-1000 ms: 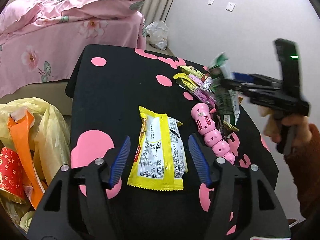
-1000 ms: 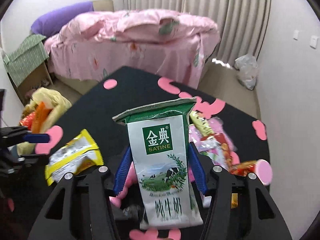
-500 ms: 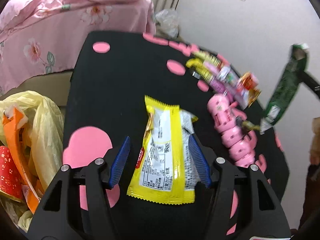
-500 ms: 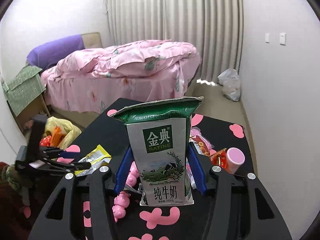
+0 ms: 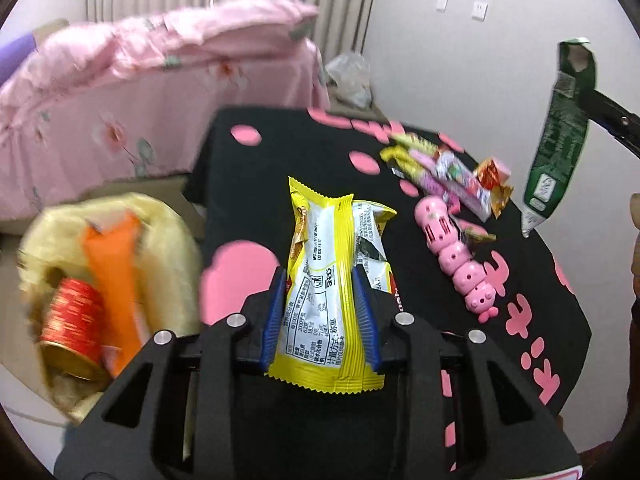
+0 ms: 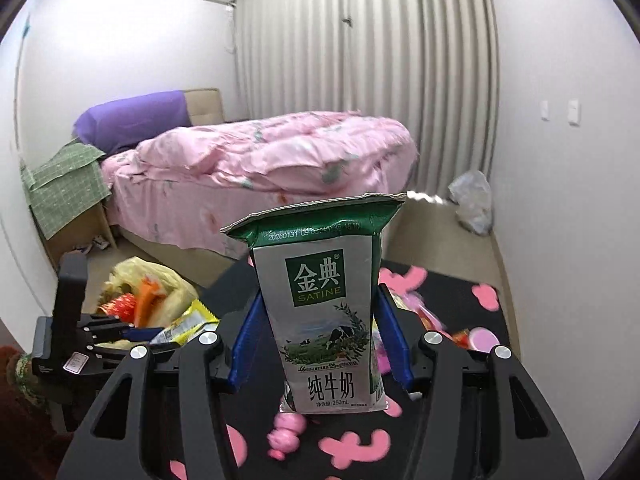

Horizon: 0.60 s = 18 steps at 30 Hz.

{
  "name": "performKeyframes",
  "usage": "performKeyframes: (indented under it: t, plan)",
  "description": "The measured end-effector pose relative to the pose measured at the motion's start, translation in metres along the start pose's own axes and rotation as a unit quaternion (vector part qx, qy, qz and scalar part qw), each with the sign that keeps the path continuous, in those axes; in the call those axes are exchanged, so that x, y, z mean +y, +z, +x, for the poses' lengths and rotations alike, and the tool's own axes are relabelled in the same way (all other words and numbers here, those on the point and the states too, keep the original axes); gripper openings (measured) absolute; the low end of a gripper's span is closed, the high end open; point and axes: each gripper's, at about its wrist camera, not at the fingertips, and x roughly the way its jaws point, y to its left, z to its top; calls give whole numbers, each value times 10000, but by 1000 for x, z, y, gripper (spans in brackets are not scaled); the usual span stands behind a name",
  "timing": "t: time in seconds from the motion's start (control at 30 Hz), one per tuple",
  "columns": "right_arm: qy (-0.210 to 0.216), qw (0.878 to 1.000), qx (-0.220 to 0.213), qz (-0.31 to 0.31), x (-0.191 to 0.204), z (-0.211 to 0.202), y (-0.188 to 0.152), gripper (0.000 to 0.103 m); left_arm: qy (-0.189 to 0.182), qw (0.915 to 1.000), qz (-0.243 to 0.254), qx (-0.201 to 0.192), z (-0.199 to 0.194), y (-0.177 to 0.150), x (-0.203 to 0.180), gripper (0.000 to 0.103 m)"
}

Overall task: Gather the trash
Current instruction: 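Carry the wrapper and milk carton to the yellow trash bag and release them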

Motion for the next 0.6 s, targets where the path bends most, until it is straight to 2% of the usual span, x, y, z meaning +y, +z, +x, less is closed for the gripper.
performKeyframes:
  t: [0.13,0.37,0.5,0.6]
  plan:
    - [218,9996,-79,-142,27,5,11,51,108,9994,-67,-312,-31,5,17,32]
    - [675,9971,-40,-342,75,25,19,51,470,9948,-628,-644,-62,4,72,32]
    - [880,9949,-40,-495,101,34,23,51,728,9897,-909,-833,-75,-1,104,34]
    - [1023,9934,14,-512,111,41,24,51,1174,9807,-1218,-983,-85,-9,134,34]
